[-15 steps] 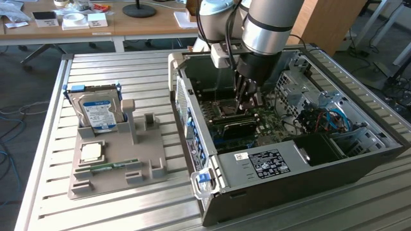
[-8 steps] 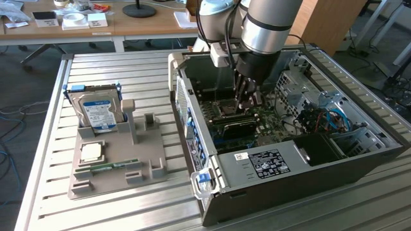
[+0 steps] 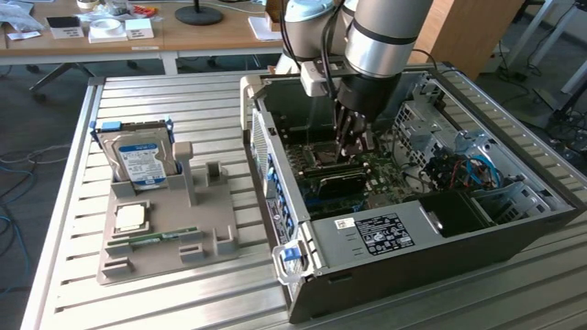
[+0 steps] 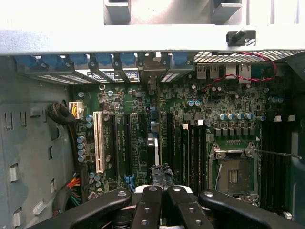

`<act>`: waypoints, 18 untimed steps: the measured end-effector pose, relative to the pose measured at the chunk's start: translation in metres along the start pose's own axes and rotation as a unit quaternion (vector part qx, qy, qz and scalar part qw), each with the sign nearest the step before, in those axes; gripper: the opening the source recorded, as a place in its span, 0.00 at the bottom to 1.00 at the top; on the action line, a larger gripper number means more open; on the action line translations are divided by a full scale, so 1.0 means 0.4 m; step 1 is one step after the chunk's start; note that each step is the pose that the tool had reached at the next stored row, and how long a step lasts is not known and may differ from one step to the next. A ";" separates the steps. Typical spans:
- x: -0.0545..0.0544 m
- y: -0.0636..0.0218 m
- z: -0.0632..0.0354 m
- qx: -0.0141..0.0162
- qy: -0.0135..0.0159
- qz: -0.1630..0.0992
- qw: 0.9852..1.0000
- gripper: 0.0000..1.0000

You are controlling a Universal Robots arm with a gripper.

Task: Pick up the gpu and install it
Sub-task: 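Press down on the gpu until it lock into place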

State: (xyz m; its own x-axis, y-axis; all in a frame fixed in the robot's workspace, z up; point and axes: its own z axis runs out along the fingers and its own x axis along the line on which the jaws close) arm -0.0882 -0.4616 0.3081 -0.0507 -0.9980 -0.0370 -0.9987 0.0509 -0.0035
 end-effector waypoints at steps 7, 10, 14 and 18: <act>0.000 0.000 0.000 0.000 0.000 0.000 1.000 0.11; -0.002 0.000 0.000 0.000 0.000 0.000 1.000 0.11; -0.001 0.000 0.000 0.000 0.000 0.000 1.000 0.11; 0.001 0.000 0.000 0.000 0.000 0.000 1.000 0.11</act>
State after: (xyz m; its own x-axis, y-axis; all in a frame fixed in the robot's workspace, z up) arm -0.0882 -0.4621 0.3080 -0.0508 -0.9980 -0.0371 -0.9987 0.0510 -0.0035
